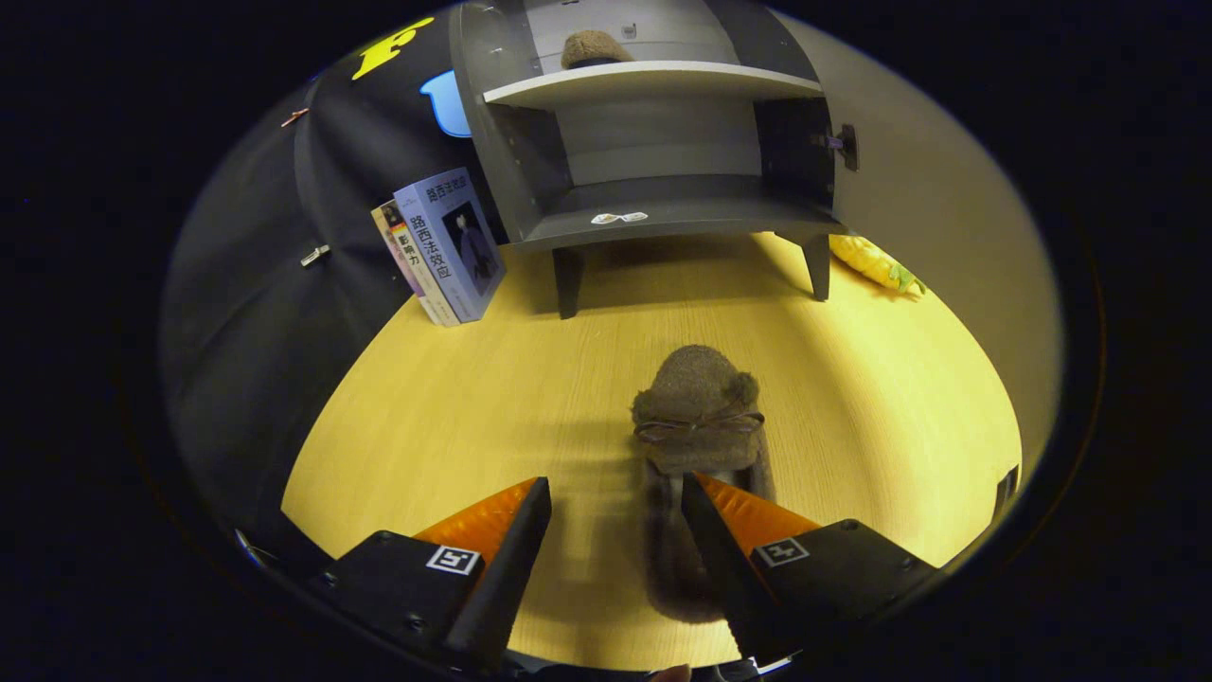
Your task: Open the shoe cabinet door, grab the shoes and put them into the shoe cabinet, then close the shoe cabinet door.
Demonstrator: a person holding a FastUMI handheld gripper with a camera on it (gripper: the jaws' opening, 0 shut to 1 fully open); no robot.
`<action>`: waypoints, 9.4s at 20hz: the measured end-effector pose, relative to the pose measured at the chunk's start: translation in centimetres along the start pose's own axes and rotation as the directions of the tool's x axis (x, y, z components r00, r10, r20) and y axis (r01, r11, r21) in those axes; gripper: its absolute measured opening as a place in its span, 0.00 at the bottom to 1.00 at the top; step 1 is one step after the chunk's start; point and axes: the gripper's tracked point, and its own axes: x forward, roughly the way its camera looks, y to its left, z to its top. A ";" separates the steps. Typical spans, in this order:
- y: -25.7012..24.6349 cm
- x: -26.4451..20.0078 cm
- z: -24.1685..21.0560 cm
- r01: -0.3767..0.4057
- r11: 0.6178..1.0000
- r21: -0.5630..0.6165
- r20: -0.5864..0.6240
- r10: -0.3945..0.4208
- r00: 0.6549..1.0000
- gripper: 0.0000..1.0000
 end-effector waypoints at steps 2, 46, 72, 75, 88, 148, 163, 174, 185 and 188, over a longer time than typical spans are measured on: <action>-1.0 2.5 -0.1 0.038 0.999 0.020 0.011 -0.038 0.999 0.83; -2.7 -2.5 52.9 0.058 0.998 0.002 0.389 -0.054 0.920 0.07; -5.5 7.6 50.9 0.135 0.991 0.000 0.198 -0.133 0.971 0.70; -5.1 5.5 50.6 0.124 0.992 0.010 0.195 -0.123 0.973 0.93; -5.5 -11.5 52.0 0.098 0.994 0.045 0.517 -0.107 0.850 0.98; -18.9 -39.6 29.4 0.188 0.976 0.107 0.655 -0.212 0.726 0.98; -3.8 -34.6 32.7 0.033 0.999 0.021 0.635 -0.039 0.772 0.98; -0.8 -34.0 34.9 0.035 0.997 -0.069 0.642 0.018 0.767 0.98; -2.5 -34.7 35.3 0.063 0.997 -0.043 0.661 -0.019 0.750 0.98; -3.4 -35.1 35.6 0.089 0.995 -0.040 0.672 -0.039 0.739 0.98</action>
